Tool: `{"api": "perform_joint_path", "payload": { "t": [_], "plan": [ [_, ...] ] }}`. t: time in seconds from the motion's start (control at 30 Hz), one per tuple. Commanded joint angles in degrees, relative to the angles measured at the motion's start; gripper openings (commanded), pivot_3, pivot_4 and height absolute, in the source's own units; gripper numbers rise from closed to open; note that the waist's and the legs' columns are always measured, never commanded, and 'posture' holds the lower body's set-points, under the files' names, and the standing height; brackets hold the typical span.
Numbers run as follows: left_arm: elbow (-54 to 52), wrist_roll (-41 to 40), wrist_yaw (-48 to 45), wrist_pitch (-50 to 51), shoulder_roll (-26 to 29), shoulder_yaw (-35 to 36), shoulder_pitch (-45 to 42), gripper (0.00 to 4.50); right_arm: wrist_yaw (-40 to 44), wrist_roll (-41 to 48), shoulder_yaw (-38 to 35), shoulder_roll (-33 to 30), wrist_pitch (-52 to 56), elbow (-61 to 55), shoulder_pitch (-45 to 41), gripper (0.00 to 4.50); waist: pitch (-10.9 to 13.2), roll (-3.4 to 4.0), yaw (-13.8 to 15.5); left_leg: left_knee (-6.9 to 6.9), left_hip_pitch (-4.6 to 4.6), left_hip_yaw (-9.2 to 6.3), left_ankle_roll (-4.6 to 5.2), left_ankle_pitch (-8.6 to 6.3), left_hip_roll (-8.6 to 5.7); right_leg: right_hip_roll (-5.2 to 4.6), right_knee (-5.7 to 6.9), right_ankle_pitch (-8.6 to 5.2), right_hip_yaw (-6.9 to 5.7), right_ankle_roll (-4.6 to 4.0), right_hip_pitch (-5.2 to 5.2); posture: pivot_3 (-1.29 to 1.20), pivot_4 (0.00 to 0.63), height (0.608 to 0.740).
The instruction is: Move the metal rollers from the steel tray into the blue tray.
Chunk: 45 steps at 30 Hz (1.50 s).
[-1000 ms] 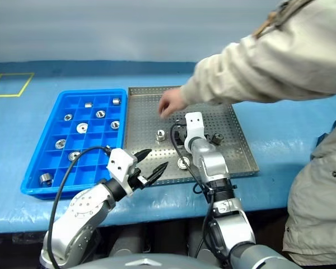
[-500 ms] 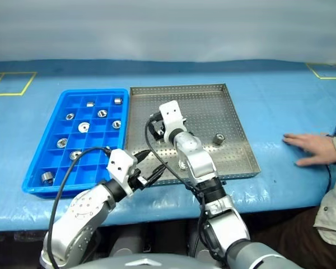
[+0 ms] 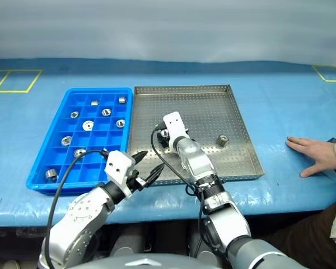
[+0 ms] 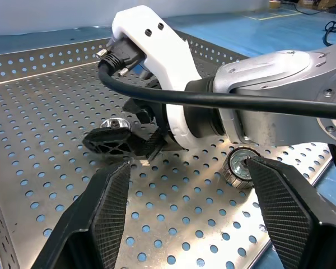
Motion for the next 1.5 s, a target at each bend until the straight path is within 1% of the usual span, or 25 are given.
{"api": "perform_joint_path", "payload": {
  "t": [0.03,0.1,0.13,0.23,0.4,0.5,0.63,0.8,1.07,1.33,1.5],
  "plan": [
    [-3.32,-0.39,0.76,-1.26,-0.66,0.18,0.28,3.65,0.88,0.61,-0.46,0.32,1.07,-2.66,-0.05,2.65,0.00,0.00,0.05,0.00,0.00,-0.01,0.00,0.00,0.01,0.01,0.01,0.00,-0.01,0.00,0.00,0.22,0.150,0.740],
    [-3.49,-0.19,1.20,-1.32,-0.71,0.40,0.53,3.65,1.31,1.33,-0.92,0.72,1.84,-3.97,0.06,1.94,0.00,0.00,0.15,0.00,0.01,-0.01,0.00,0.00,0.01,0.02,0.02,0.00,-0.01,0.00,0.00,0.22,0.150,0.740],
    [-3.63,0.00,1.45,-1.31,-0.72,0.53,0.63,3.65,1.56,1.64,-1.08,0.91,2.31,-4.63,-0.06,1.79,0.00,0.00,0.21,0.00,0.01,-0.01,0.00,0.00,0.01,0.02,0.02,0.00,-0.01,0.00,0.01,0.23,0.150,0.740],
    [-4.12,0.60,3.02,-2.03,-1.30,1.57,1.12,3.65,3.05,2.75,-0.69,1.79,3.34,-7.40,-1.43,1.79,0.00,0.00,0.26,0.00,-0.01,-0.01,0.00,0.00,0.01,0.01,0.01,0.00,-0.01,0.01,0.00,0.25,0.150,0.740],
    [-4.62,2.60,7.78,-4.44,-3.93,4.09,1.91,3.65,4.64,3.09,1.59,4.64,2.51,-12.26,-5.86,1.79,0.02,0.02,0.43,-0.01,-0.06,-0.02,0.00,0.00,0.02,0.03,0.05,0.01,-0.01,0.02,-0.09,0.29,0.150,0.740],
    [-4.98,4.43,10.39,-5.64,-5.10,5.44,2.49,3.65,6.63,3.00,3.90,6.55,1.79,-12.44,-8.21,1.79,0.01,0.02,0.95,-0.04,-0.05,-0.04,0.00,0.00,0.02,0.05,0.04,0.01,-0.03,0.02,-0.08,0.32,0.150,0.740],
    [-6.14,6.89,13.99,-7.15,-6.53,8.09,3.47,3.65,7.76,1.94,6.43,7.95,-1.64,-7.18,-11.19,1.79,0.01,0.01,2.68,-0.09,-0.04,-0.05,0.00,0.00,0.00,0.04,0.01,0.00,-0.07,0.00,-0.07,0.38,0.150,0.740],
    [-8.44,8.44,17.24,-7.71,-8.38,12.27,5.31,3.65,8.53,2.87,7.17,10.89,-6.23,0.70,-15.37,1.79,0.02,0.00,4.32,-0.08,-0.09,-0.06,-0.02,0.01,-0.02,-0.01,-0.03,-0.01,-0.10,-0.01,-0.08,0.43,0.150,0.740],
    [-10.87,9.49,18.84,-7.86,-10.09,13.92,8.66,3.65,9.92,3.39,8.27,13.91,-11.20,10.32,-18.86,1.79,0.02,0.01,6.85,-0.10,-0.15,-0.11,-0.03,0.01,-0.01,0.02,-0.04,-0.03,-0.21,-0.02,-0.12,0.53,0.150,0.740],
    [-13.31,10.95,21.14,-9.25,-12.70,14.34,13.86,3.65,11.08,4.58,8.53,15.57,-13.40,13.66,-20.00,1.79,0.02,0.02,11.10,-0.10,-0.26,-0.19,-0.05,-0.01,0.00,0.04,-0.06,-0.04,-0.37,-0.03,-0.24,0.61,0.150,0.740],
    [-14.13,11.79,21.49,-9.70,-13.59,13.84,15.81,3.65,10.79,4.52,8.52,15.43,-15.09,16.85,-21.33,1.79,0.03,0.02,15.25,-0.10,-0.30,-0.20,-0.14,-0.06,-0.01,0.06,-0.07,-0.14,-0.54,-0.16,-0.29,0.64,0.150,0.740]
  ]
}}
